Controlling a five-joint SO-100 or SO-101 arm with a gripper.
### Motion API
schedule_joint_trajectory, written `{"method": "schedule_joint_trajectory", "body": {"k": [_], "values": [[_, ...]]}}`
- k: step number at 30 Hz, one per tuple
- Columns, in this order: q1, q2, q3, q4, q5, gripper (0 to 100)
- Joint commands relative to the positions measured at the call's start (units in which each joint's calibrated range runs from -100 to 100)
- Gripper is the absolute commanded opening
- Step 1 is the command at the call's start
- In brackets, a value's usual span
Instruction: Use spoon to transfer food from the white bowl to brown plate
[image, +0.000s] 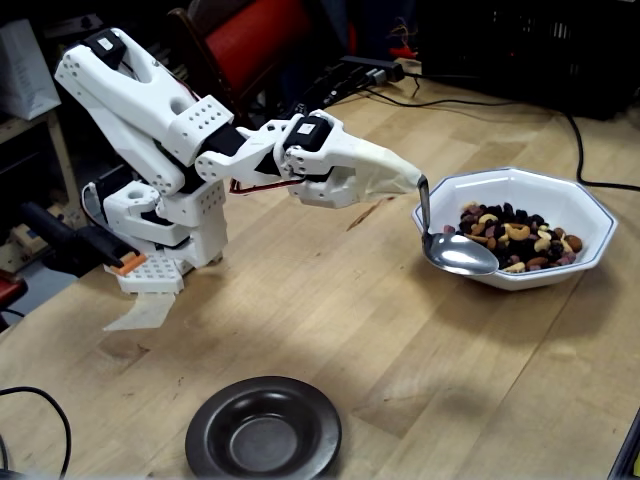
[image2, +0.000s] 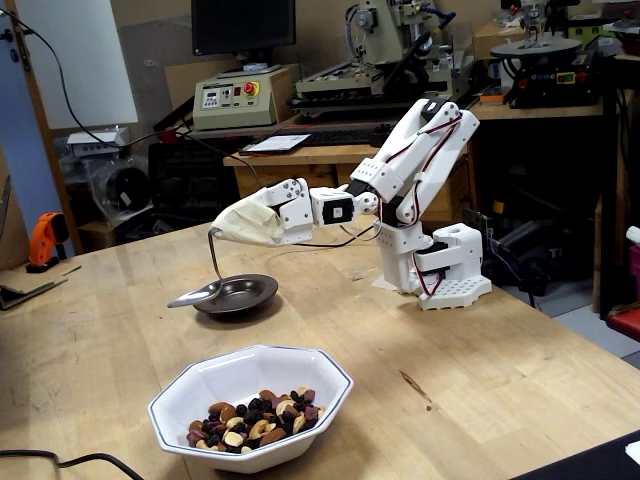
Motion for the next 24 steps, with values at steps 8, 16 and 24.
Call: {"method": "schedule_joint_trajectory", "body": {"k": [8,16,24], "values": [[-0.80,3.09,-2.28,-1.28,0.24,4],[-0.87,14.56,-16.53,-1.28,0.24,4],[-5.32,20.38,-20.78,-1.36,0.24,4]]}}
